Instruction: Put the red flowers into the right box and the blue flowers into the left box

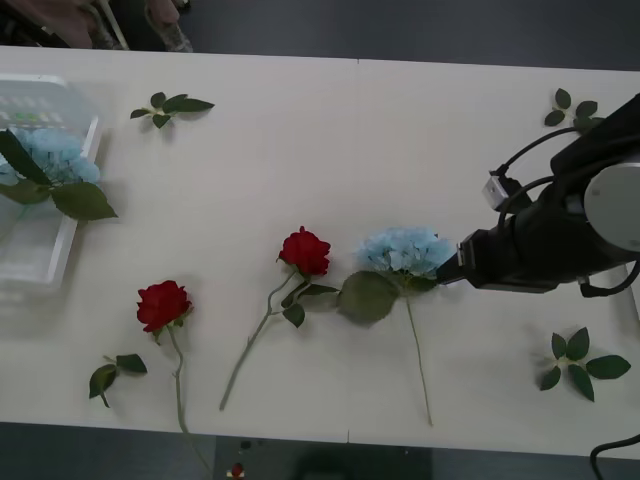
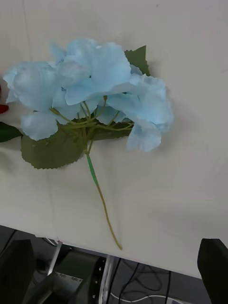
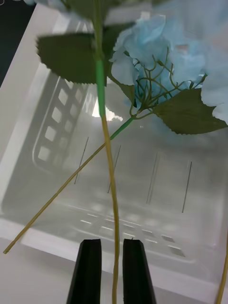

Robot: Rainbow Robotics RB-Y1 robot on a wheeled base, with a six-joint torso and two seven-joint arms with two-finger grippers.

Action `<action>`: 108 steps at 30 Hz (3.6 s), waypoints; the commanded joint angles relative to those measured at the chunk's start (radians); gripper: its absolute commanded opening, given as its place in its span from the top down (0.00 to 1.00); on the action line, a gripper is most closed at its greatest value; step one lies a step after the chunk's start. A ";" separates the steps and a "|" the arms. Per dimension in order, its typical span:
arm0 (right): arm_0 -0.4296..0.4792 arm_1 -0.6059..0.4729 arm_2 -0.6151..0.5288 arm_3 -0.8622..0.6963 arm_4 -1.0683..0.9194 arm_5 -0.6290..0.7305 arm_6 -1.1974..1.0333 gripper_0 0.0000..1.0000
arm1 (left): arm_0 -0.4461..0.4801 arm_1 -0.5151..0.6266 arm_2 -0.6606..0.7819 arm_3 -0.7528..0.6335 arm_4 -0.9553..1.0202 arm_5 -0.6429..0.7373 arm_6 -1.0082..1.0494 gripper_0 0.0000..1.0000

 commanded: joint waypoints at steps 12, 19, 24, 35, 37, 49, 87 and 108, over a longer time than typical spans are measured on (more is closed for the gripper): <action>-0.011 0.036 0.285 0.139 0.261 -0.188 -0.067 0.00 | 0.028 0.083 0.028 -0.027 0.185 -0.008 0.034 0.39; -0.008 0.043 0.354 0.199 0.313 -0.250 -0.067 0.00 | 0.087 0.109 -0.031 -0.186 0.280 0.003 0.146 0.05; 0.006 0.053 0.366 0.207 0.314 -0.267 -0.057 0.00 | 0.081 0.109 -0.146 -0.327 0.205 0.003 0.374 0.00; 0.009 0.069 0.441 0.234 0.357 -0.298 -0.058 0.00 | 0.012 0.032 -0.411 -0.452 0.131 0.003 0.618 0.00; 0.012 0.076 0.441 0.246 0.357 -0.306 -0.055 0.00 | 0.004 -0.006 -0.457 -0.468 0.090 0.003 0.630 0.00; 0.029 0.086 0.466 0.256 0.376 -0.330 -0.046 0.00 | 0.107 -0.163 -0.652 -0.593 -0.140 0.001 0.655 0.00; 0.030 0.023 0.342 0.084 0.261 -0.313 -0.012 1.00 | 0.318 -0.152 -0.833 -0.610 -0.304 0.058 0.705 0.00; -0.011 0.113 0.050 0.024 0.141 -0.326 0.262 1.00 | 0.142 -0.166 -0.871 -0.407 -0.301 0.083 0.709 0.00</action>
